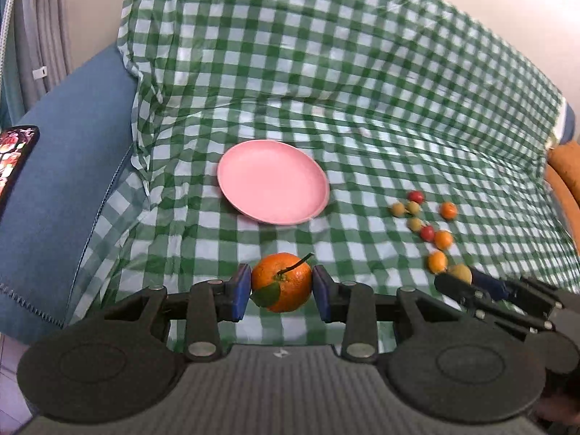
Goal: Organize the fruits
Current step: 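Carry both fruits over the pink plate and open both tools to drop them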
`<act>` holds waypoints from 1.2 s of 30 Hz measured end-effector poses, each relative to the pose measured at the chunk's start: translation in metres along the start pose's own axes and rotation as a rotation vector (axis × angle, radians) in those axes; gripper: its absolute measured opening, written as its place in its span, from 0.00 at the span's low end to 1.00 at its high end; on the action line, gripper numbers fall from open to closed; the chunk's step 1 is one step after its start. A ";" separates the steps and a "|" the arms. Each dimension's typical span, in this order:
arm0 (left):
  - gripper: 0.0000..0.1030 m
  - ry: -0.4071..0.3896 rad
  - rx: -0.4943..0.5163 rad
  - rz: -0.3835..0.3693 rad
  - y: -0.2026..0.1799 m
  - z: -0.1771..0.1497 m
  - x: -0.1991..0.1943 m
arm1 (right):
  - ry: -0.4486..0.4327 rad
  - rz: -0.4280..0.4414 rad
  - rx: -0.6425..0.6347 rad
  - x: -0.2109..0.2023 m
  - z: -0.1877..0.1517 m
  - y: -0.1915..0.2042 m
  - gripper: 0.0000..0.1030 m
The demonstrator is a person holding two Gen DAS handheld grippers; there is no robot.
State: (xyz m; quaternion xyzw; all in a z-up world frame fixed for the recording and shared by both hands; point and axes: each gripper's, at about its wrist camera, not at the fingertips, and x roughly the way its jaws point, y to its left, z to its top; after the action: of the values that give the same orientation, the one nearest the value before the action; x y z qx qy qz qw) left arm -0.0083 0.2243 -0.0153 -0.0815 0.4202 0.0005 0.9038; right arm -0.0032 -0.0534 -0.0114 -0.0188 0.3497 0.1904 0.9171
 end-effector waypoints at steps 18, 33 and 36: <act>0.40 0.125 -0.028 0.053 0.038 0.101 0.227 | 0.092 0.039 -0.051 0.240 0.064 -0.015 0.28; 0.44 0.173 -0.009 0.071 0.041 0.098 0.288 | 0.147 0.042 -0.068 0.305 0.052 -0.013 0.29; 0.74 0.137 -0.019 0.029 0.042 0.100 0.276 | 0.123 0.037 -0.060 0.298 0.055 -0.016 0.52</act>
State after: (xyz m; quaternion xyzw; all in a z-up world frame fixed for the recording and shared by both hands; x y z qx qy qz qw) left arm 0.2432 0.2618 -0.1677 -0.0837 0.4821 0.0119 0.8721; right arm 0.2411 0.0410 -0.1646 -0.0514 0.3997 0.2161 0.8893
